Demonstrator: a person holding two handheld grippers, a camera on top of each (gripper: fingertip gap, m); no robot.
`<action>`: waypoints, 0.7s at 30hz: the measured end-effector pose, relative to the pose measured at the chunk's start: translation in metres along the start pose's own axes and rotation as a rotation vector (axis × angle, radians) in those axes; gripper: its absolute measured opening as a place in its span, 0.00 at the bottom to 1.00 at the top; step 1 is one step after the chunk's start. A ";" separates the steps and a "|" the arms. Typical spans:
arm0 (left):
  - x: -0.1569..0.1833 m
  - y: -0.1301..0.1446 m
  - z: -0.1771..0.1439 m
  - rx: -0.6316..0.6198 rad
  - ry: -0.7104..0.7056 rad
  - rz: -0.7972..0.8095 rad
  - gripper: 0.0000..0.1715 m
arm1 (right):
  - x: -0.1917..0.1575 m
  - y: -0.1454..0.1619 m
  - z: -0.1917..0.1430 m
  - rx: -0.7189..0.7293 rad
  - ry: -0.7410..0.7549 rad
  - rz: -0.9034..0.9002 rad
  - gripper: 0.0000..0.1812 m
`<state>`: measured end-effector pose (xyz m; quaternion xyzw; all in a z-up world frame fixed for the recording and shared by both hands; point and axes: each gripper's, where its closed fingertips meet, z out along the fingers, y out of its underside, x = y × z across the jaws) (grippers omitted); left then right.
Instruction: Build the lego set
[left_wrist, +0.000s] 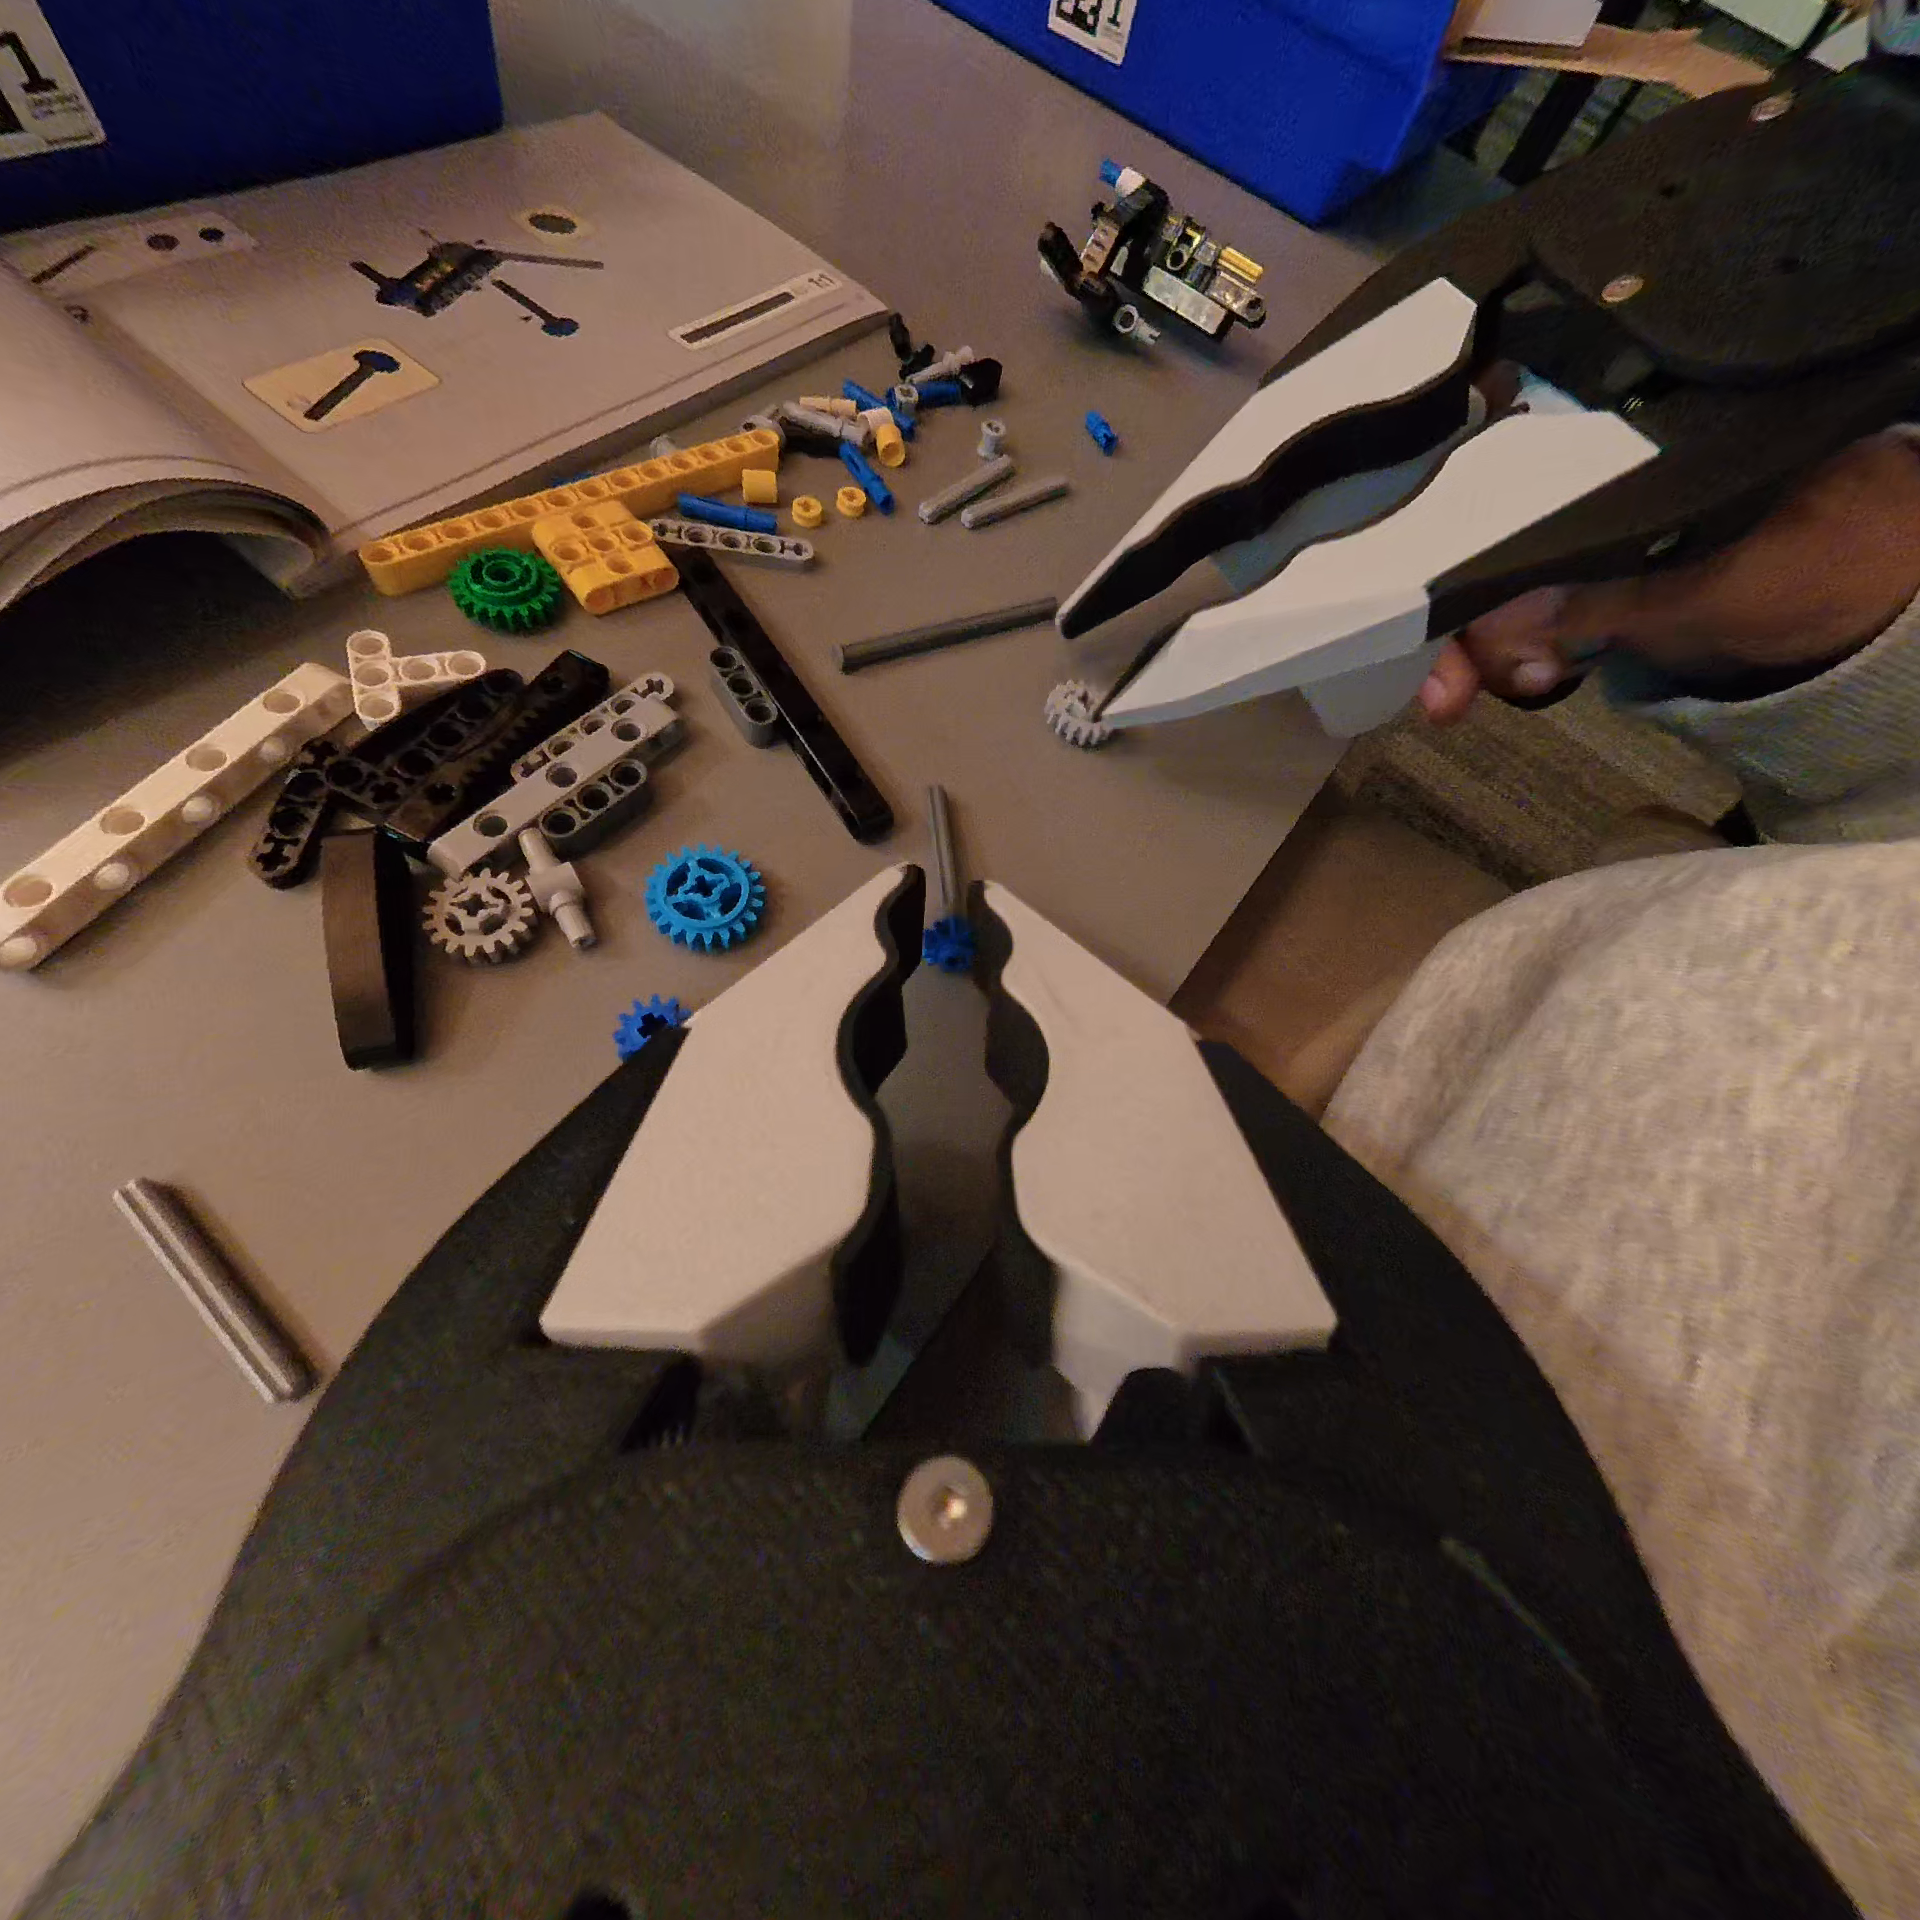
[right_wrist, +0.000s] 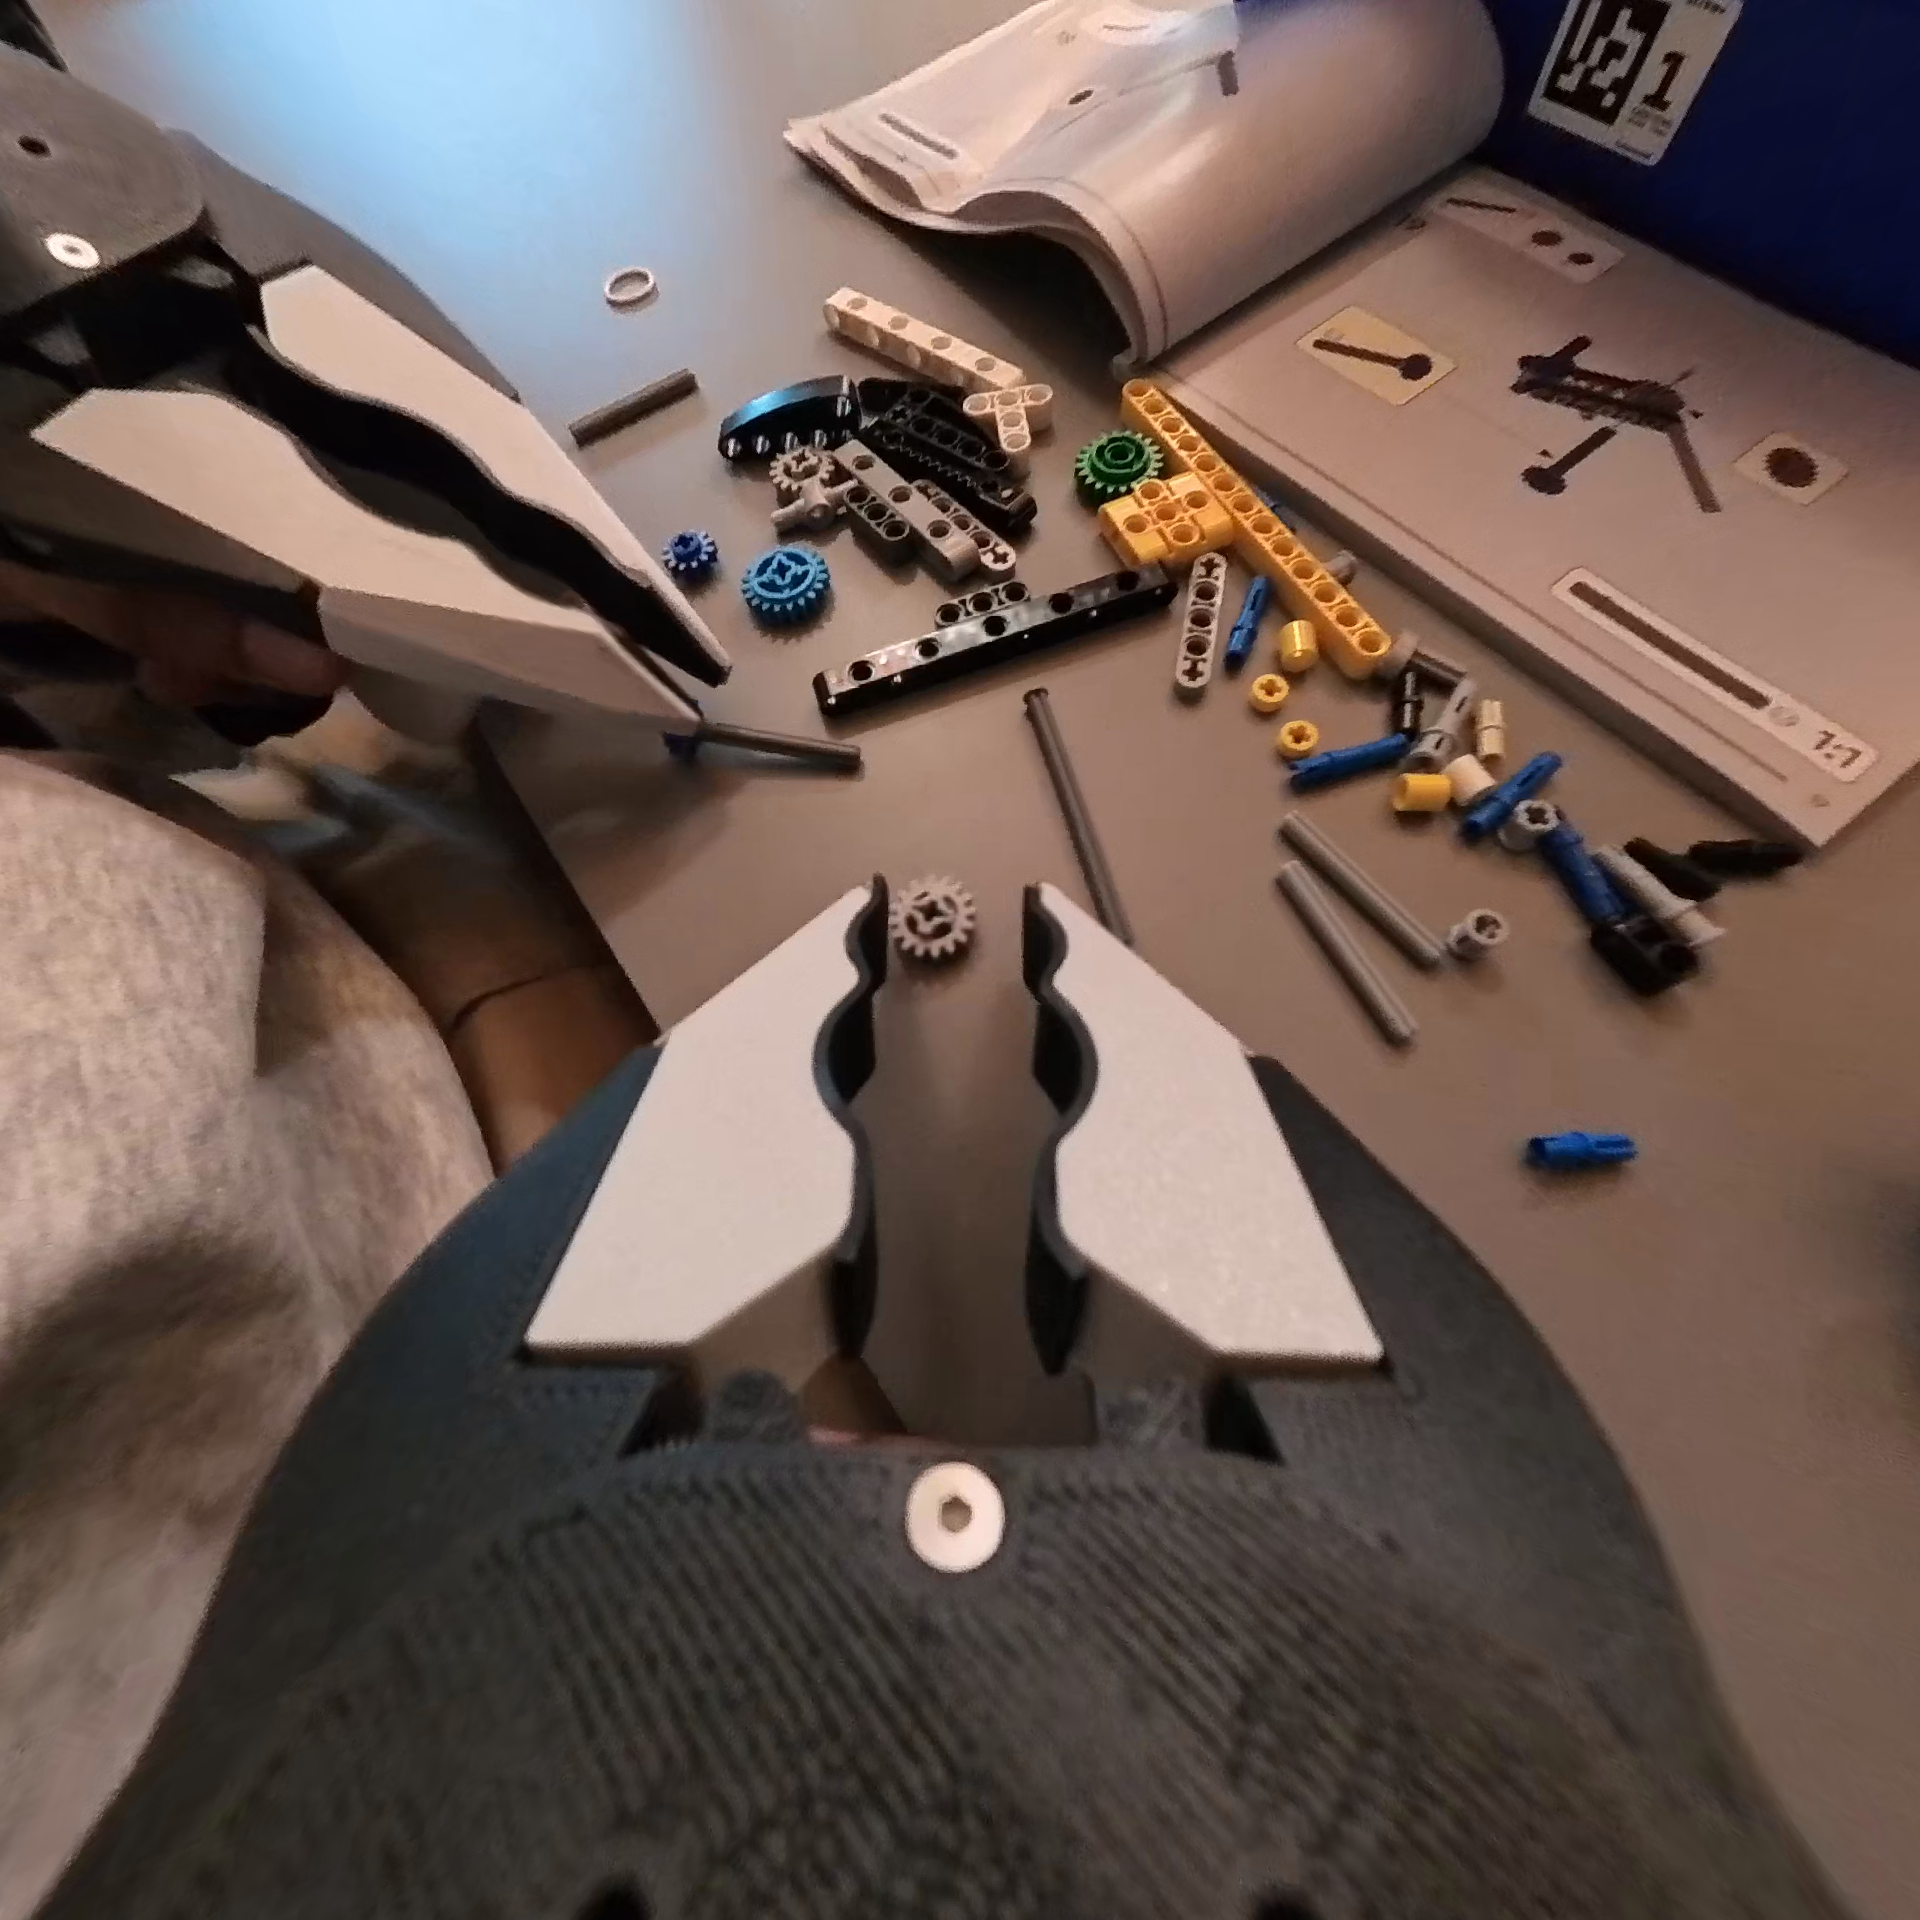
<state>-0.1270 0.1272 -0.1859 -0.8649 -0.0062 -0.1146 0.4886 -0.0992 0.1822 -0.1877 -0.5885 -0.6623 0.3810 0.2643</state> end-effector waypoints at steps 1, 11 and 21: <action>-0.001 0.000 0.000 0.000 -0.005 -0.002 0.04 | 0.002 -0.001 -0.001 0.011 0.002 0.008 0.13; 0.000 -0.004 0.000 0.049 0.008 -0.114 0.00 | 0.012 -0.011 -0.008 0.101 0.037 0.028 0.12; -0.001 -0.026 -0.002 0.152 -0.012 -0.136 0.00 | 0.014 -0.018 -0.014 0.168 0.039 0.042 0.11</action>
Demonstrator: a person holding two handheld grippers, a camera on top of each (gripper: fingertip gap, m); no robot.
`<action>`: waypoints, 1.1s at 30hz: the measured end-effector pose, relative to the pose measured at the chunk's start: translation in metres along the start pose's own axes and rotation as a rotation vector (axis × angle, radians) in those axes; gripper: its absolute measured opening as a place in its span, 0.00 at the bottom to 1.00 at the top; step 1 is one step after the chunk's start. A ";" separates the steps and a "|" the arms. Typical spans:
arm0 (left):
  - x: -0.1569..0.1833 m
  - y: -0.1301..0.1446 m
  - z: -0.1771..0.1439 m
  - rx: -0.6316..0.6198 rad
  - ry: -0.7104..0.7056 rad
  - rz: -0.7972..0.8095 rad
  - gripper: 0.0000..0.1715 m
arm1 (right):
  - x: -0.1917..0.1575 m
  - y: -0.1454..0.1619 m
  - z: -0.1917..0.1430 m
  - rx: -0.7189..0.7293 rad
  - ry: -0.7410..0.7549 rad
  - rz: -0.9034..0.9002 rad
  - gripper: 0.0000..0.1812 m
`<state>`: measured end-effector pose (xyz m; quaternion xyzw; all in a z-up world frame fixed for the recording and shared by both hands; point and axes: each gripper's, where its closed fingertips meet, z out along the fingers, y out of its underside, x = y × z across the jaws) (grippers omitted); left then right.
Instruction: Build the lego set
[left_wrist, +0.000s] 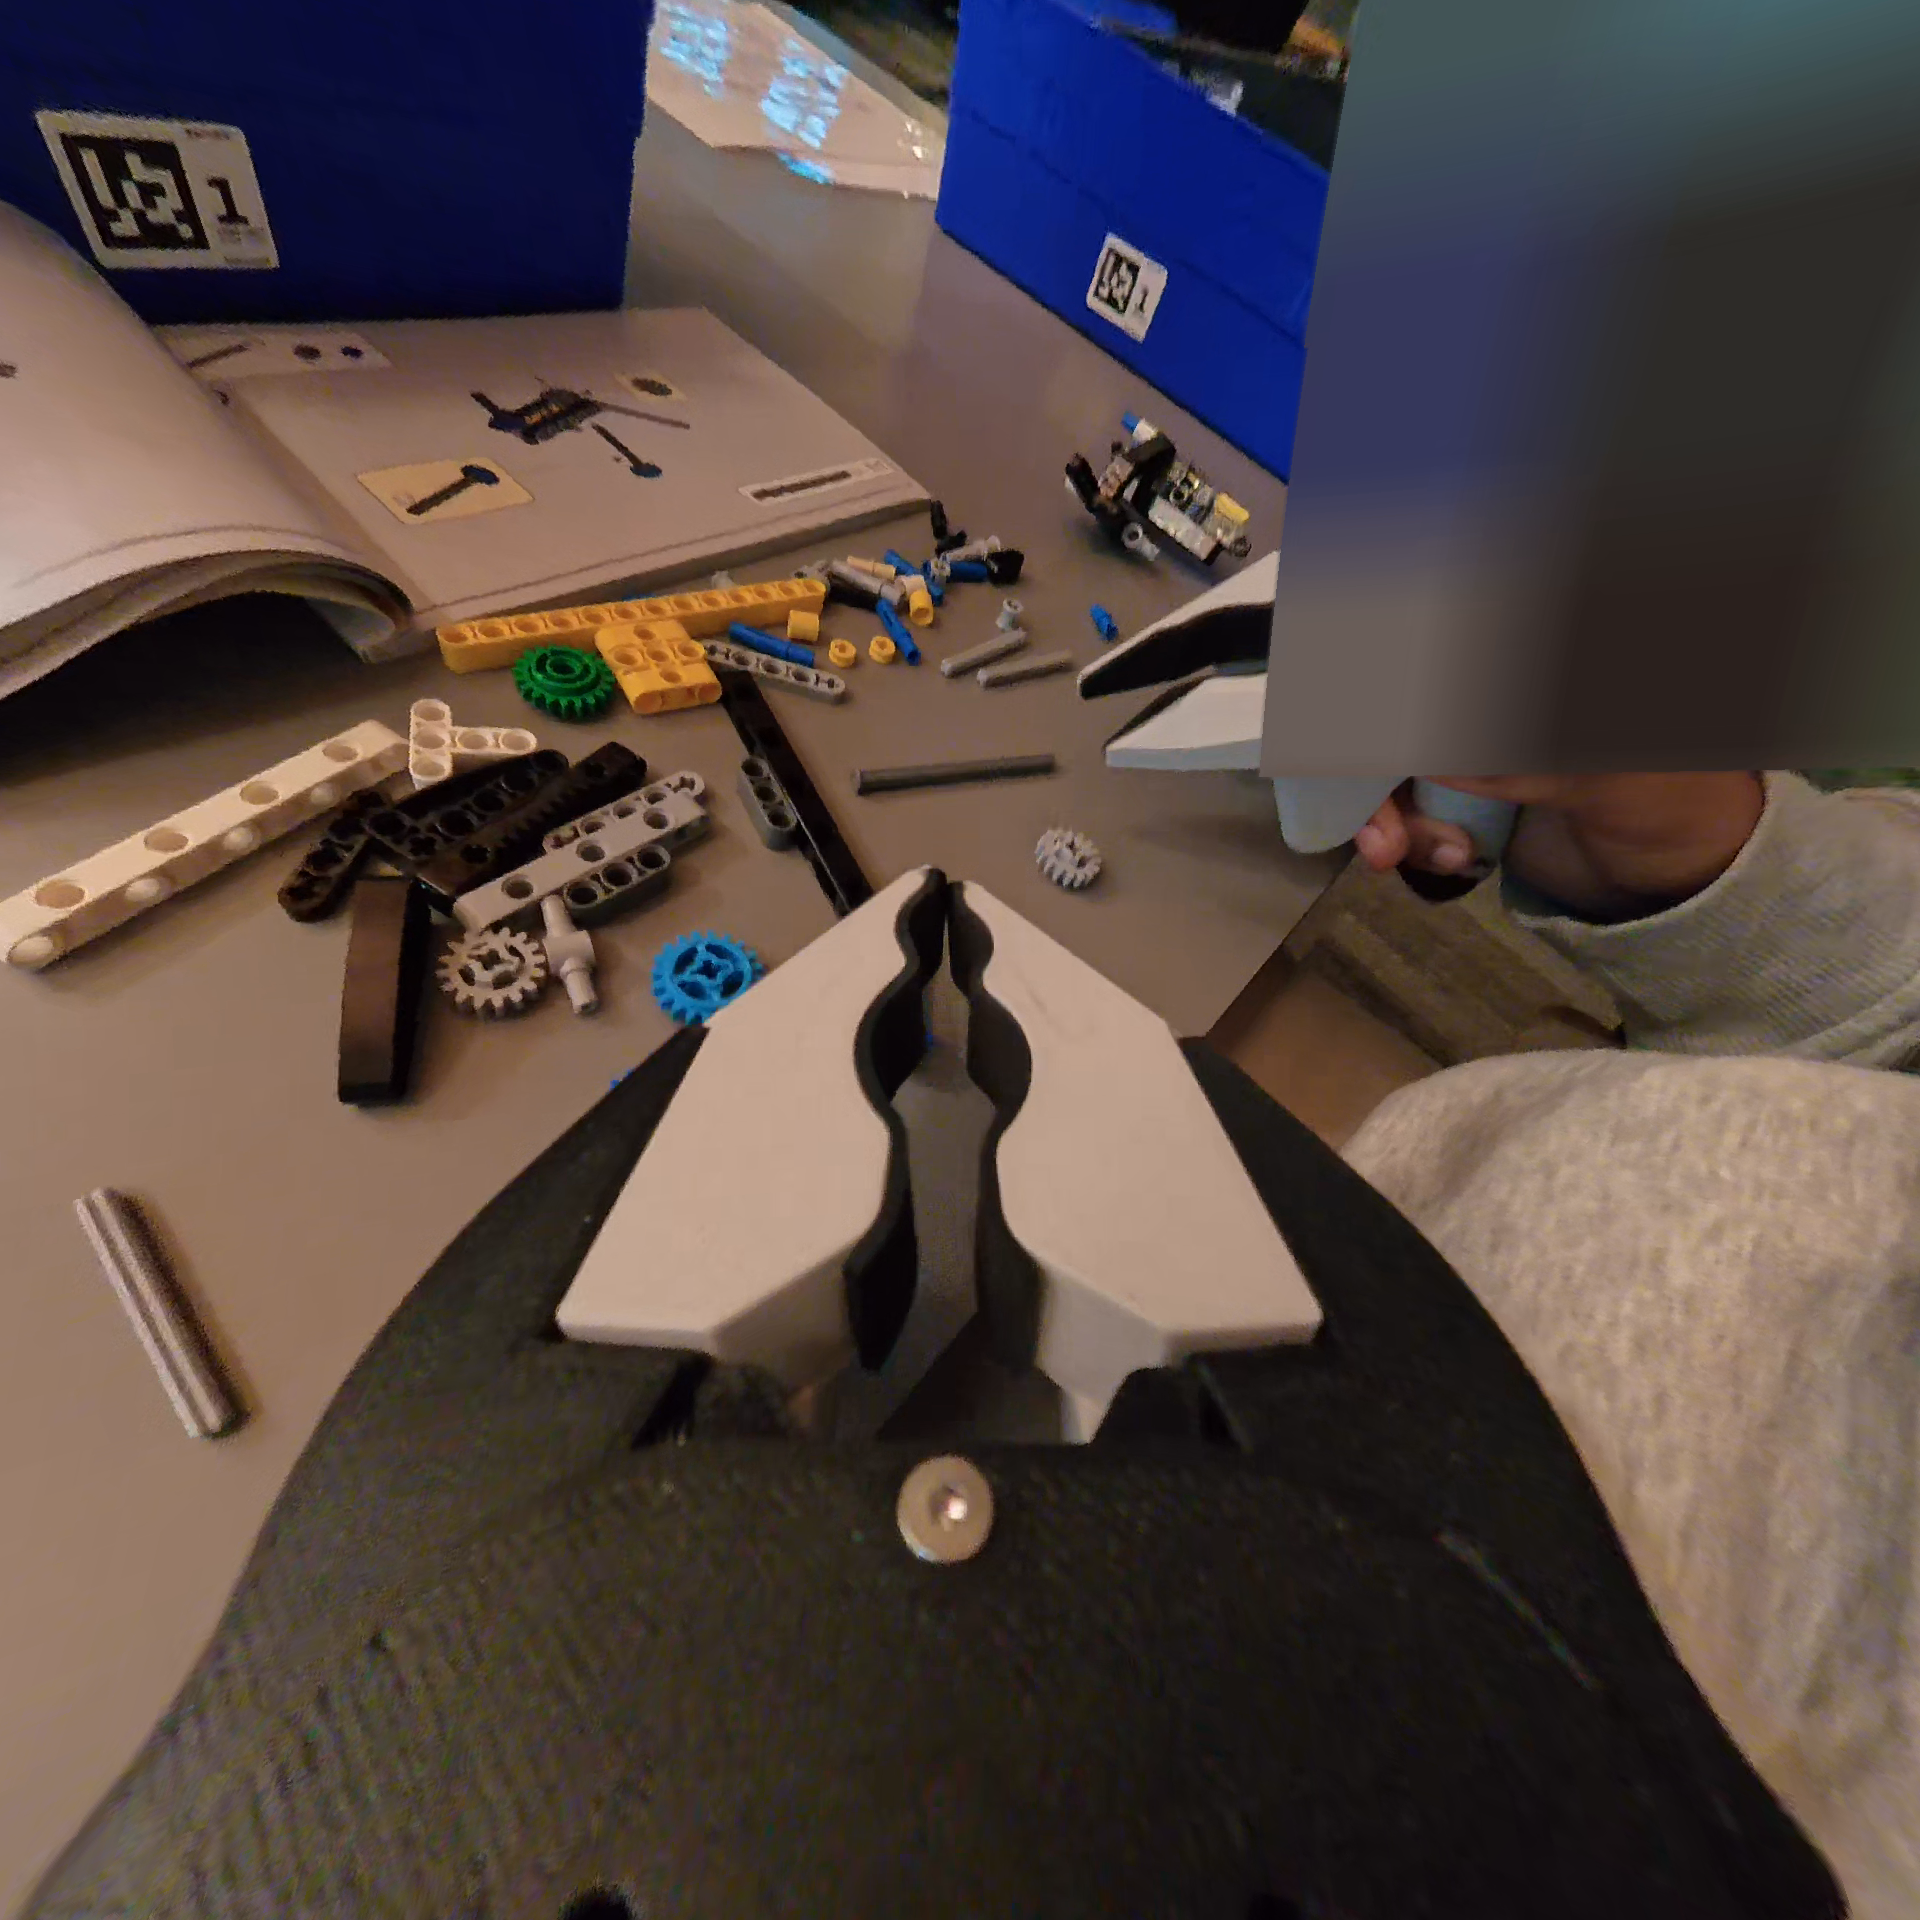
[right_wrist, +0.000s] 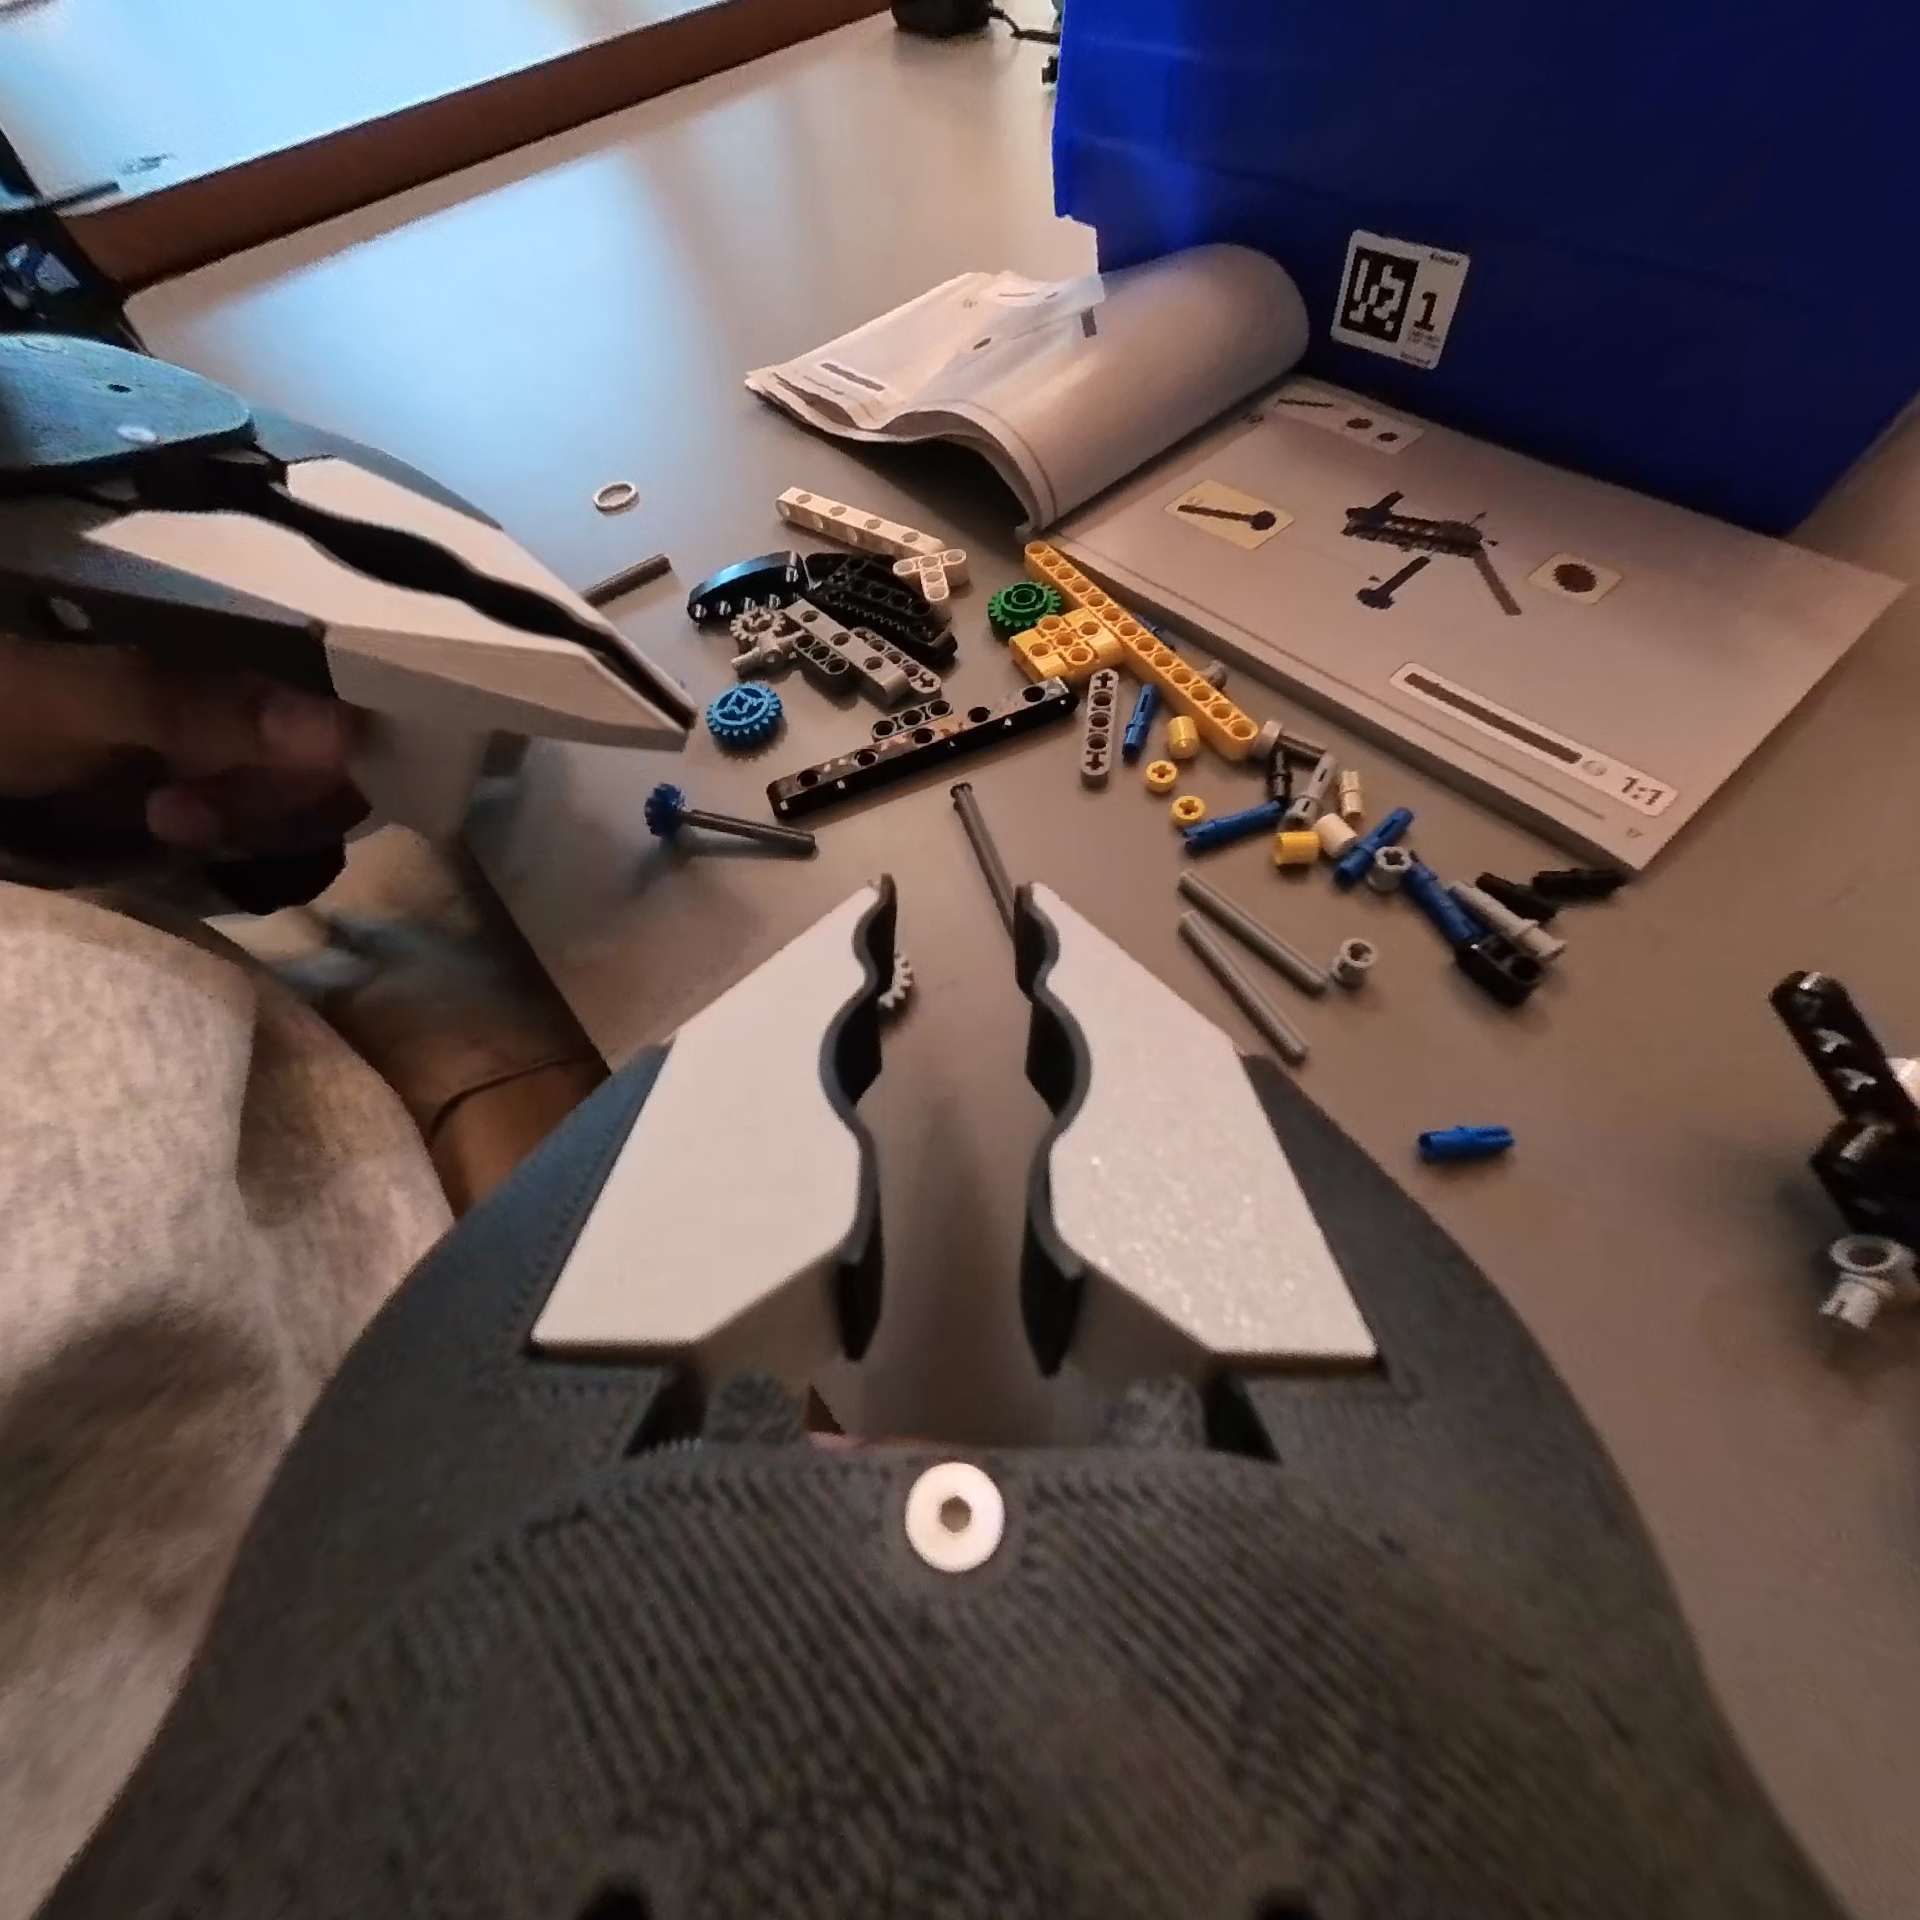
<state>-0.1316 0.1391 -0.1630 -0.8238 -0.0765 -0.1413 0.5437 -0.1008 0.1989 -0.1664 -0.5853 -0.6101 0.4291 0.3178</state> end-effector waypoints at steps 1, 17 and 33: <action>0.000 -0.003 0.000 0.011 0.002 -0.015 0.00 | 0.000 0.000 0.000 0.004 0.001 0.000 0.11; -0.007 0.029 0.012 -0.321 -0.144 0.193 0.10 | 0.001 -0.004 -0.008 0.054 -0.031 0.031 0.11; -0.004 -0.001 0.018 -0.167 -0.098 0.020 0.02 | 0.002 -0.011 -0.015 0.099 -0.057 0.076 0.11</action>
